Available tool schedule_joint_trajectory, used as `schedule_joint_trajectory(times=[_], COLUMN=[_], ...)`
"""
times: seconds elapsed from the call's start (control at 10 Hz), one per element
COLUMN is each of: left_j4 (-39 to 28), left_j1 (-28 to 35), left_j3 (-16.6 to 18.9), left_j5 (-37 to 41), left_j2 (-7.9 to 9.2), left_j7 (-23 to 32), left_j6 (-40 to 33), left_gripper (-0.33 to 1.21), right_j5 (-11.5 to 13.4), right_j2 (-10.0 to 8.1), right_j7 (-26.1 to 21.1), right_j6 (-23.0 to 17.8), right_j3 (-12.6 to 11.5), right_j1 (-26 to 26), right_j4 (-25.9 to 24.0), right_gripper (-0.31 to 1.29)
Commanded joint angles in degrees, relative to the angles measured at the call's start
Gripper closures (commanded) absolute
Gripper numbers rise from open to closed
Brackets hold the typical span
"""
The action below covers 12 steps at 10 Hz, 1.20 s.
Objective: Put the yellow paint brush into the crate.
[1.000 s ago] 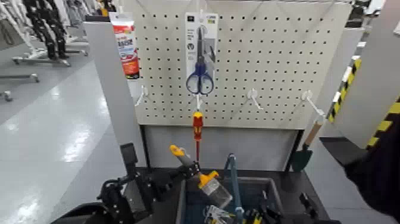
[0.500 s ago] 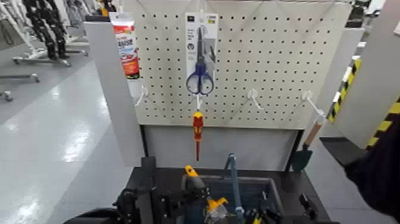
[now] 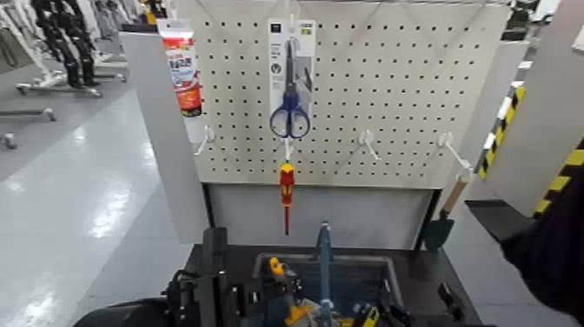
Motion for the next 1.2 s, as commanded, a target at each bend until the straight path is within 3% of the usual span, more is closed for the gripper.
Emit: schedule_joint_trajectory(times=[0.1, 0.5, 0.8, 1.2], left_j4=[-5.59, -8.85, -19.57, -24.14], left_j1=[2.01, 2.01, 4.56, 12.12], left_j3=[4.19, 4.01, 6.03, 7.27], left_j5=[1.22, -0.36, -18.29, -30.42], left_j2=[0.12, -0.14, -0.49, -2.08], left_j7=[4.95, 3.28, 5.83, 9.70], left_j6=[1.48, -1.51, -4.59, -17.16], left_gripper=[0.13, 0.13, 0.13, 0.13], right_j5=[-0.01, -0.01, -0.01, -0.01], right_j2=[0.09, 0.18, 0.26, 0.26], right_j7=[0.00, 0.00, -0.09, -0.09], right_j6=[0.05, -0.12, -0.04, -0.04], right_j3=[-0.10, -0.19, -0.28, -0.28], right_j1=[0.18, 0.27, 0.36, 0.44], right_j4=[-0.02, -0.02, -0.11, -0.29], right_gripper=[0.13, 0.12, 0.12, 0.12])
